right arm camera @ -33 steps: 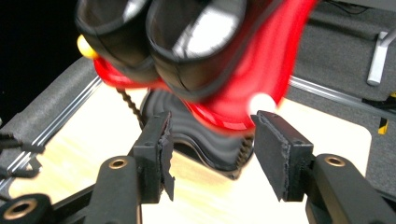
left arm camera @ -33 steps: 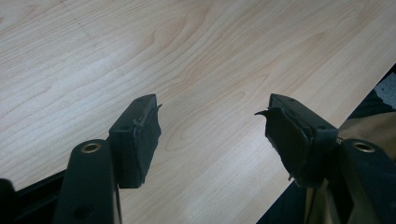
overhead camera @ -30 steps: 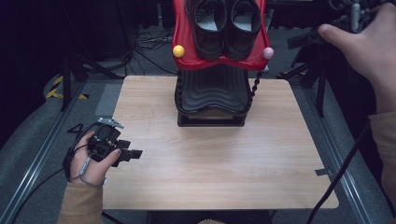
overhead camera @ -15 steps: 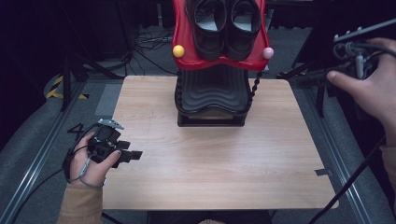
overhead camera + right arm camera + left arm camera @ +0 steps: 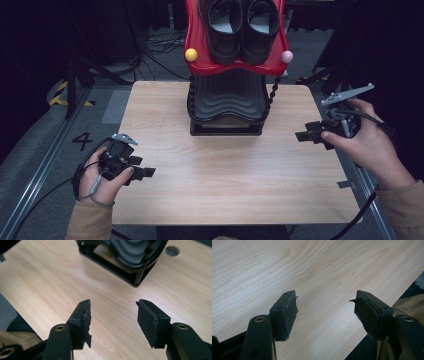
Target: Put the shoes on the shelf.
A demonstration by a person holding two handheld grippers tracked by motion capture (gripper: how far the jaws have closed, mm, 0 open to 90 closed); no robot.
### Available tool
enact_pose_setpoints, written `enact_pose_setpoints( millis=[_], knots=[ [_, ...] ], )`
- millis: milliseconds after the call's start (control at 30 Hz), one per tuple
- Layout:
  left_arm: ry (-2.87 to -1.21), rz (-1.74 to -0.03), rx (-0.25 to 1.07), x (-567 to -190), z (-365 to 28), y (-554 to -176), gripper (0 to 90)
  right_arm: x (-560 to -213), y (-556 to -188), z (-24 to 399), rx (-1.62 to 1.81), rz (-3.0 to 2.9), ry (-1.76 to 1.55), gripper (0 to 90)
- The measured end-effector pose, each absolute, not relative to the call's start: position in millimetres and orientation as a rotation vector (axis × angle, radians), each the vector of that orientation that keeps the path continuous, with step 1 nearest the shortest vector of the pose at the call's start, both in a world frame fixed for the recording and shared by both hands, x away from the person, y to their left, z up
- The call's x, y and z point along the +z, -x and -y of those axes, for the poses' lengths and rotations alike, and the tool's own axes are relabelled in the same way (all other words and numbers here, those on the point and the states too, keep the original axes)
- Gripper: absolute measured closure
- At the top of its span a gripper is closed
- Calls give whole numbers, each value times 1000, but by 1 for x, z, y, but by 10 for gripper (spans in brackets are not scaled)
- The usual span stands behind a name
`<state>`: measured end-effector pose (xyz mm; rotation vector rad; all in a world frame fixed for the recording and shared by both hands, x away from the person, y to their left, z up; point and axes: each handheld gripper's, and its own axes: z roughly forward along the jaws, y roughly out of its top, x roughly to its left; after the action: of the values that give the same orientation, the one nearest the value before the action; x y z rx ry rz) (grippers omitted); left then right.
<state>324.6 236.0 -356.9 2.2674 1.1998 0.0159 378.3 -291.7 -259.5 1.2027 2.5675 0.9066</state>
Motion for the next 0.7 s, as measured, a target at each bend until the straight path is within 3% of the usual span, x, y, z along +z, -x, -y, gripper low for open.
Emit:
enact_pose_setpoints(
  millis=[700],
  knots=[
    [-2304,-1189,-24,-372,-229,-331,350,-381,-374,288,910,-2701,-1041,452]
  ],
)
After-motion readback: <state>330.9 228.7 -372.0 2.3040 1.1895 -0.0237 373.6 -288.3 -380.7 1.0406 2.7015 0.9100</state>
